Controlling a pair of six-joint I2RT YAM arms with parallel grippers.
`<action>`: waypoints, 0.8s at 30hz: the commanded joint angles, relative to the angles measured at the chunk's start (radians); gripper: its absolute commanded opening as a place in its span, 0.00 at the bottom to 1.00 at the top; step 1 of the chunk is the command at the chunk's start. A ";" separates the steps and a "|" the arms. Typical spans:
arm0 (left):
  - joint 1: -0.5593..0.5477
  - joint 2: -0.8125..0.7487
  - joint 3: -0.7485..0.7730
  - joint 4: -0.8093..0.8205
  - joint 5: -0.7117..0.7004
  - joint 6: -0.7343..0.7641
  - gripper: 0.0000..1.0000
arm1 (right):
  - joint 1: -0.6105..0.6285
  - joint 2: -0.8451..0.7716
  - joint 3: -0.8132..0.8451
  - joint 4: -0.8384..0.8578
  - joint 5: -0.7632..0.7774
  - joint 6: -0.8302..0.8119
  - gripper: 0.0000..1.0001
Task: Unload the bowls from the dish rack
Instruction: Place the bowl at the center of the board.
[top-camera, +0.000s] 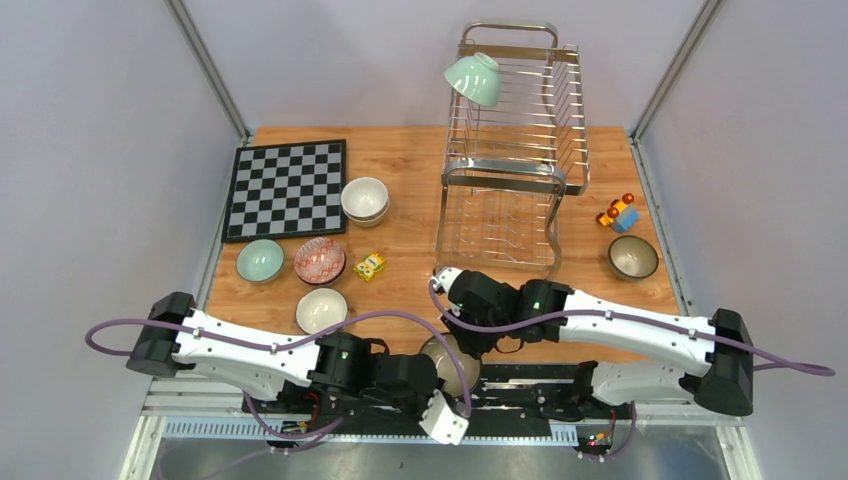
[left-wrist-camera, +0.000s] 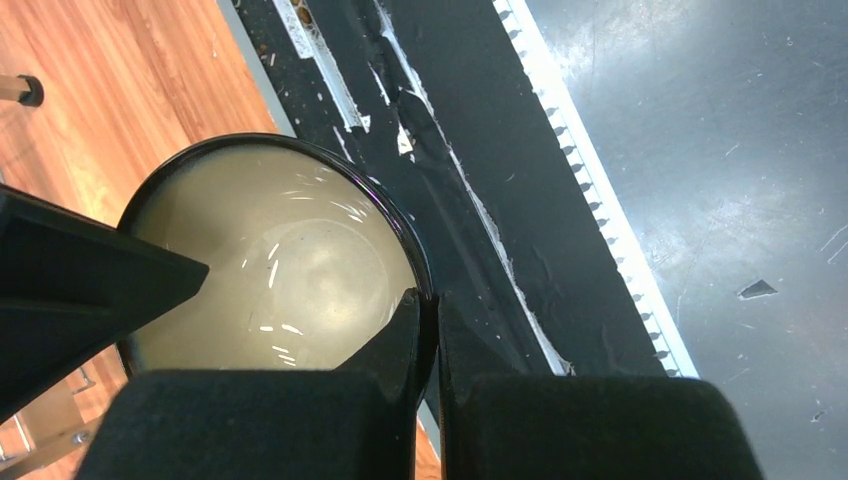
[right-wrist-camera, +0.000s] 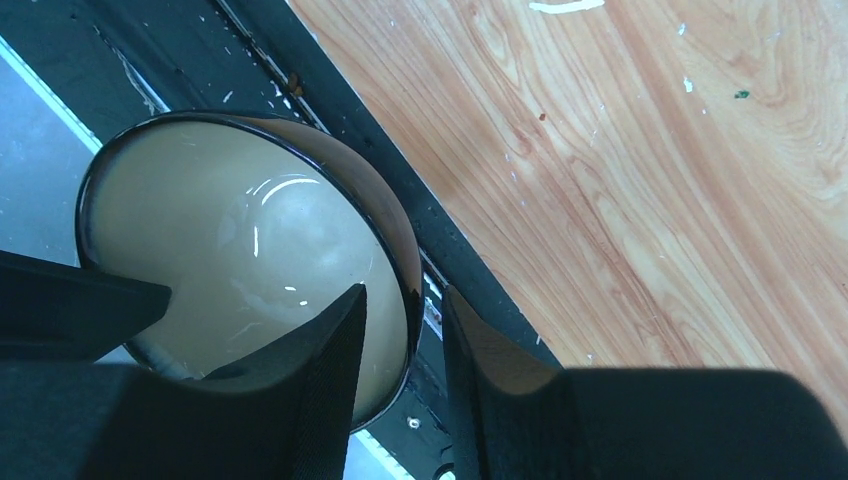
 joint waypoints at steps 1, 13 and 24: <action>-0.009 -0.033 -0.011 0.113 -0.009 0.000 0.00 | 0.025 0.018 -0.029 -0.022 0.013 0.009 0.37; -0.009 -0.030 -0.026 0.142 -0.010 -0.060 0.00 | 0.033 0.037 -0.051 -0.013 0.014 0.019 0.08; -0.009 0.000 -0.018 0.153 -0.078 -0.153 0.23 | 0.033 -0.007 -0.045 -0.015 0.090 0.045 0.00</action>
